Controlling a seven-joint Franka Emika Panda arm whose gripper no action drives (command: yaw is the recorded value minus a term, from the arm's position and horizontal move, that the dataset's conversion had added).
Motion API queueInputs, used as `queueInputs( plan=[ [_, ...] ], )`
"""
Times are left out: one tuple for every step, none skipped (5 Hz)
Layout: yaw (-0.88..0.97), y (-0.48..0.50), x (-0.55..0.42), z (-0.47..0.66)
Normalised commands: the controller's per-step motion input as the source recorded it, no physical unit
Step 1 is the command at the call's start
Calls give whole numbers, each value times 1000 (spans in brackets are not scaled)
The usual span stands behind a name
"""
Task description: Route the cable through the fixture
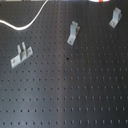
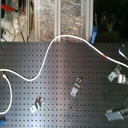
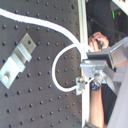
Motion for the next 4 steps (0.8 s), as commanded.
queueInputs(
  plan=[
    [391,216,-145,329],
    [280,249,-157,459],
    [57,189,-272,588],
    [0,196,-407,561]
  ],
)
